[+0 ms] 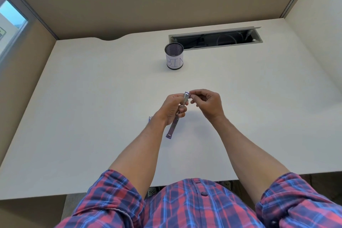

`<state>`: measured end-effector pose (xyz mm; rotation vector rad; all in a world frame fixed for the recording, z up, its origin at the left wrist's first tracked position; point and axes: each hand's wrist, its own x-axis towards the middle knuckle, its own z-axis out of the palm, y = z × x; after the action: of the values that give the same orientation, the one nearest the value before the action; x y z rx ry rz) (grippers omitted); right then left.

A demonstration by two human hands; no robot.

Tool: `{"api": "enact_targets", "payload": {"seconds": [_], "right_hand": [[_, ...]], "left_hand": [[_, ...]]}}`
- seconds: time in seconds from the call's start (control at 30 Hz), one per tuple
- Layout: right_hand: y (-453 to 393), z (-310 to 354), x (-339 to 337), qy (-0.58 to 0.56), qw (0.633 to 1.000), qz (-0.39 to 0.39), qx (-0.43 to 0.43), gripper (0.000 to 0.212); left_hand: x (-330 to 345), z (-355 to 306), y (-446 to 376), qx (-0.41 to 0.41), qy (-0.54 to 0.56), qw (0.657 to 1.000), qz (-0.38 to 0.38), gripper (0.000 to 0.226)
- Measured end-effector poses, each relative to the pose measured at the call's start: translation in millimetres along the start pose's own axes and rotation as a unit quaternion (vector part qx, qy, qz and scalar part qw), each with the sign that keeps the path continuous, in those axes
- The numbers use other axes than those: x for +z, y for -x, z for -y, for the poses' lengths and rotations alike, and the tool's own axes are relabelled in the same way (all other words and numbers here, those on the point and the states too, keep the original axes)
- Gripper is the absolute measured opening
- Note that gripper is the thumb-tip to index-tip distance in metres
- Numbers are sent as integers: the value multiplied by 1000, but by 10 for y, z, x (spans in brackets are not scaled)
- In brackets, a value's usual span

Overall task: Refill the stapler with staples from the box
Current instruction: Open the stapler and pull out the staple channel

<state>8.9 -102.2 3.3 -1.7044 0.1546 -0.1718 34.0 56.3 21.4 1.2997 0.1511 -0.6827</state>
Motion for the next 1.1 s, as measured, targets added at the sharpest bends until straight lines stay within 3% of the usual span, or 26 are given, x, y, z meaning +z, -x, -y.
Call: {"api": "enact_targets", "payload": {"seconds": [0.17, 0.37, 0.93, 1.1], "right_hand": [[9, 17, -10, -19, 1000, 9, -2, 23], [6, 29, 17, -37, 999, 12, -1, 19], [-43, 24, 27, -23, 999, 37, -4, 22], [-51, 19, 26, -34, 999, 36, 7, 24]], "left_hand": [[-25, -16, 22, -14, 26, 999, 19, 37], [-66, -1, -1, -22, 87, 996, 20, 26], [-84, 22, -19, 9, 54, 998, 32, 29], [-105, 47, -55, 2, 90, 996, 24, 30]]}}
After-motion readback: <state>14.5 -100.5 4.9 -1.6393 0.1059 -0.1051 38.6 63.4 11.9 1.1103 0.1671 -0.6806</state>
